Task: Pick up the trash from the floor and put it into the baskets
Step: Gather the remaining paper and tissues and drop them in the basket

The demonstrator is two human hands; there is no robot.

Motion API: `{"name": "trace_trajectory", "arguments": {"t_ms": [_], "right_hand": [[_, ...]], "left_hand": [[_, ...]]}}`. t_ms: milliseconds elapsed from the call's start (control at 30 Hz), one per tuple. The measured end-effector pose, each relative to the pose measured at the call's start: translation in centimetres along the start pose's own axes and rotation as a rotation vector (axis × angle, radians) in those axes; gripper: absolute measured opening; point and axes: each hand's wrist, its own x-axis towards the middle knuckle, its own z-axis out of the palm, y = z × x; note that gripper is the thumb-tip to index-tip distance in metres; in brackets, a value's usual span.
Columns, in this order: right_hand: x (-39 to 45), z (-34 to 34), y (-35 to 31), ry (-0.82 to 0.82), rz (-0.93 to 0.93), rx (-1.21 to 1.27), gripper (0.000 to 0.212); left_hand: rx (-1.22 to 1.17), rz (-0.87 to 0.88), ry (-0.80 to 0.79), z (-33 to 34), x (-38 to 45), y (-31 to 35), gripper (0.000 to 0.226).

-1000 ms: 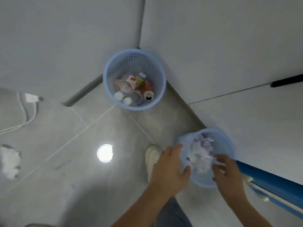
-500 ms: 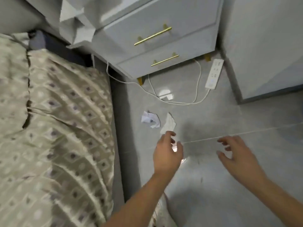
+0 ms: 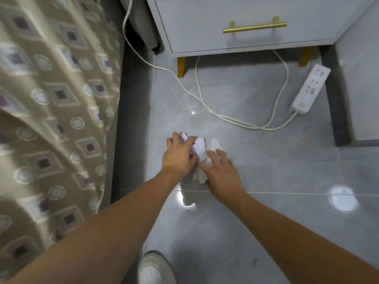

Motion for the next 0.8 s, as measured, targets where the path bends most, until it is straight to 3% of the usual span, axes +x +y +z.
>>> {"name": "trace_trajectory", "arguments": {"t_ms": [100, 267, 300, 433, 600, 700, 800], "right_hand": [[-3.5, 0.1, 1.8, 0.081, 0.020, -0.049, 0.035], [-14.2, -4.2, 4.1, 0.170, 0.336, 0.331, 0.028], [-17.2, -5.9, 4.5, 0.215, 0.399, 0.395, 0.027], [-30.4, -14.5, 6.0, 0.424, 0.696, 0.544, 0.026], [-46.3, -22.1, 7.1, 0.688, 1.079, 0.654, 0.027], [-55.3, -23.4, 9.1, 0.761, 1.230, 0.669, 0.031], [-63.4, -23.0, 12.3, 0.838, 1.367, 0.701, 0.026]], "left_hand": [[-0.003, 0.021, -0.053, 1.8, -2.8, 0.0, 0.051], [-0.277, -0.087, -0.174, 1.7, -10.6, 2.5, 0.012], [-0.352, -0.090, -0.184, 0.8, -12.8, 4.1, 0.015], [-0.494, -0.012, -0.263, -5.6, -21.8, 14.5, 0.030], [-0.367, 0.262, -0.324, -14.5, -30.7, 28.5, 0.033], [-0.327, 0.387, -0.321, -16.0, -35.4, 37.0, 0.027], [-0.252, 0.542, -0.334, -13.0, -39.7, 44.6, 0.022]]}}
